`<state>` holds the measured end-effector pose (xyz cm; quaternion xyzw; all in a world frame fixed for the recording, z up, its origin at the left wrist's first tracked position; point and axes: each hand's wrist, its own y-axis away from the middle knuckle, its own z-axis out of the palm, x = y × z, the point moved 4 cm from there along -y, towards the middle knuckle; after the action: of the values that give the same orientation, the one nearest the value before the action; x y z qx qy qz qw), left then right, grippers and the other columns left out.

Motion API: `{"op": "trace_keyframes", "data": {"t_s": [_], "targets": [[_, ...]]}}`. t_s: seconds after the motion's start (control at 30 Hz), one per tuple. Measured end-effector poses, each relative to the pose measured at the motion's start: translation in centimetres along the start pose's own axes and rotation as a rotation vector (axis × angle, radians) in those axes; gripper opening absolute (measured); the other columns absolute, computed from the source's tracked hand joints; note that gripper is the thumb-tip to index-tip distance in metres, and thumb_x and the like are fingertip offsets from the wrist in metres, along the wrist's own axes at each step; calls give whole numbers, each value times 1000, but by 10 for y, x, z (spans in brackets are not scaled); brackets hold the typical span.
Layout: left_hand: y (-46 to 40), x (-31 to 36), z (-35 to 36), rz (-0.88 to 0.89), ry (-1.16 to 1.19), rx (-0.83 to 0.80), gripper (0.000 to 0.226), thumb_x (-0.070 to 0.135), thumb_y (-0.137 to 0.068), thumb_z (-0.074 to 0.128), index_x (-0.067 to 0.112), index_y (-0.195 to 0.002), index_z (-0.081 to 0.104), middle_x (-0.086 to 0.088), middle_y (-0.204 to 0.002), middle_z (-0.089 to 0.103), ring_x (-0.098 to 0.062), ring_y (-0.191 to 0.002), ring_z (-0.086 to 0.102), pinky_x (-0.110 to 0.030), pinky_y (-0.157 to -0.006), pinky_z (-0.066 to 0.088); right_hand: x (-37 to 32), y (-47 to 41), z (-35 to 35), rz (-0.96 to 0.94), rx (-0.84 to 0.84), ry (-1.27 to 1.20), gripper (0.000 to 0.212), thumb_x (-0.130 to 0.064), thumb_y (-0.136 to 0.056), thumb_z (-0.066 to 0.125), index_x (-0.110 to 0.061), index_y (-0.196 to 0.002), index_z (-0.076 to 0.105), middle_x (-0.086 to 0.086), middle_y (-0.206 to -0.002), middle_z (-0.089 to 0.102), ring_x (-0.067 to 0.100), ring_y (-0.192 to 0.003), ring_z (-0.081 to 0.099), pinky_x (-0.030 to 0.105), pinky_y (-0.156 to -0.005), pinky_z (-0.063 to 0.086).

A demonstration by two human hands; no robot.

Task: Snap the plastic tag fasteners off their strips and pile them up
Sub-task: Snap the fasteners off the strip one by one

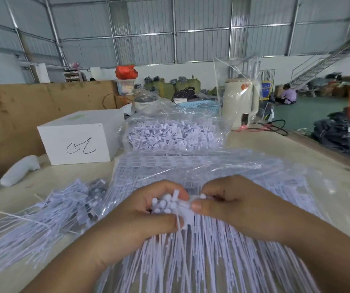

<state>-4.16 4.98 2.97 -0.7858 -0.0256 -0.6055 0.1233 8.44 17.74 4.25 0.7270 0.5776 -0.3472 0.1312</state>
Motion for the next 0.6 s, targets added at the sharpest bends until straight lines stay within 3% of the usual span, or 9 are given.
{"op": "trace_keyframes", "data": {"t_s": [0.13, 0.2, 0.3, 0.47, 0.6], "targets": [[1, 5, 4, 58, 82, 35, 30, 9, -67, 71, 21, -94, 67, 1, -78, 62, -7, -61, 55, -18, -53, 44, -4, 0, -6, -16, 111, -65, 45, -44, -88, 63, -24, -55, 41, -10, -49, 30, 4, -44, 28, 20, -46, 24], [1, 7, 5, 89, 86, 66, 30, 13, -66, 72, 21, -94, 67, 4, -78, 63, -5, -62, 56, -16, -54, 45, -5, 0, -7, -13, 156, -65, 42, -43, -88, 64, -26, -55, 44, -11, -47, 33, 5, -43, 30, 18, -45, 24], [2, 11, 10, 136, 87, 131, 30, 23, -62, 72, 23, -91, 67, 6, -75, 65, -5, -57, 56, -17, -53, 45, -6, 0, -4, -10, 261, 3, 42, -45, -87, 64, -20, -59, 45, -9, -50, 38, 7, -44, 33, 25, -49, 28], [2, 13, 10, 171, 59, 334, 27, 32, -58, 71, 26, -84, 63, 1, -61, 54, -14, -51, 47, -20, -48, 37, -15, 1, 6, -63, 454, -32, 46, -53, -86, 62, -21, -59, 45, -11, -49, 42, 8, -45, 35, 28, -49, 28], [5, 19, 12, 203, 91, 457, 24, 28, -55, 74, 28, -75, 61, 6, -52, 51, -12, -45, 48, -19, -42, 38, -25, 1, 10, -54, 620, -87, 48, -52, -90, 58, -24, -57, 38, -12, -47, 42, 7, -41, 36, 17, -43, 29]]}}
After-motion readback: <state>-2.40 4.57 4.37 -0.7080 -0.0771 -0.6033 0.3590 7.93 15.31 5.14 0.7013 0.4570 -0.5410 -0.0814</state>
